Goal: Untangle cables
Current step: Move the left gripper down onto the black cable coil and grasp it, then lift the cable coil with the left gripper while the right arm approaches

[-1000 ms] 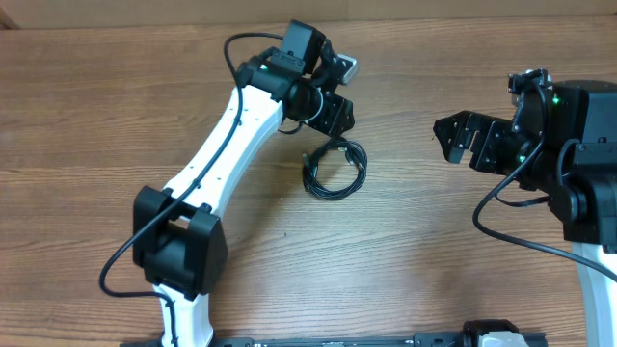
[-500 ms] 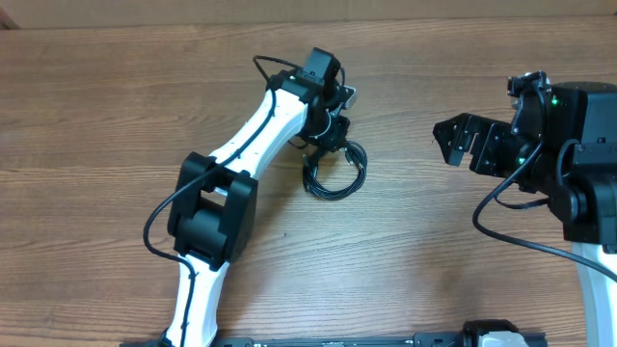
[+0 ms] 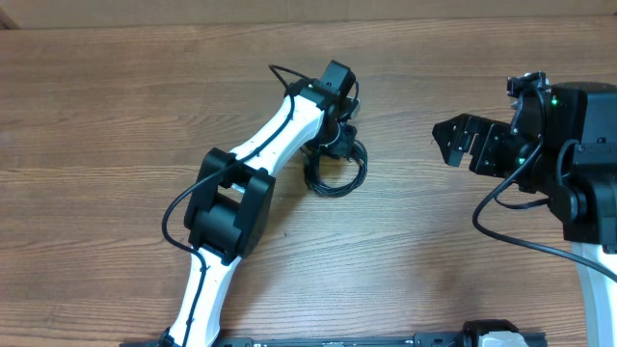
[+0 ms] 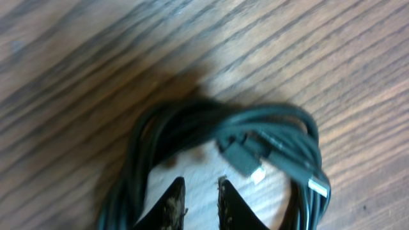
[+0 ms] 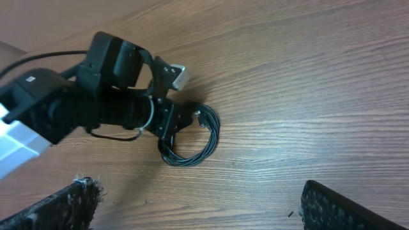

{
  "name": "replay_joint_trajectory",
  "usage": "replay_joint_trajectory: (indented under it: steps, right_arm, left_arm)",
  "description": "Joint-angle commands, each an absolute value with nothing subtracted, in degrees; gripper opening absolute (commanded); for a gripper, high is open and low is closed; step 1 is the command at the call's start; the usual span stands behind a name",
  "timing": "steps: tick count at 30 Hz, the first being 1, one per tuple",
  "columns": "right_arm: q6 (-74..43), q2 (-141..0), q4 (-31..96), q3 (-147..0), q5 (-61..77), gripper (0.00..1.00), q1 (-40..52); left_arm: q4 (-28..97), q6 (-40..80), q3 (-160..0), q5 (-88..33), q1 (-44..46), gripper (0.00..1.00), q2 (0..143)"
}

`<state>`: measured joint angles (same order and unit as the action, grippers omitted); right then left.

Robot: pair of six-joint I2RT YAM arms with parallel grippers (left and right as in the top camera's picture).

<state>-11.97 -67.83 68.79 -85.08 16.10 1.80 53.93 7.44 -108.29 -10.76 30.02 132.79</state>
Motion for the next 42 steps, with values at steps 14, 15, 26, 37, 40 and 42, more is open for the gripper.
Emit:
replay_joint_trajectory:
  steps: [14, 15, 26, 37, 40, 42]
  right_arm:
    - [-12.0, -71.0, 69.0, -85.9, 17.3, 1.0, 1.5]
    - [-12.0, -71.0, 69.1, -85.9, 17.3, 0.99, 1.5]
    - [-12.0, -71.0, 69.6, -85.9, 17.3, 0.99, 1.5]
    - [-11.9, -71.0, 69.8, -85.9, 17.3, 0.99, 1.5]
    - [-12.0, -71.0, 69.8, -85.9, 17.3, 0.99, 1.5]
    - [-12.0, -71.0, 70.1, -85.9, 17.3, 0.99, 1.5]
  left_arm:
    - [59.6, 14.5, -111.0, -5.5, 25.9, 0.31, 134.3]
    - [59.5, 14.3, -110.5, -5.8, 25.9, 0.31, 134.3]
    - [56.1, 13.7, -106.3, -12.6, 26.0, 0.23, 134.3]
    - [58.1, 7.8, -111.6, -17.0, 26.0, 0.24, 134.3]
    - [58.0, 7.4, -111.6, -17.2, 26.3, 0.25, 134.3]
    - [58.1, 5.8, -111.5, -17.2, 26.4, 0.27, 134.4]
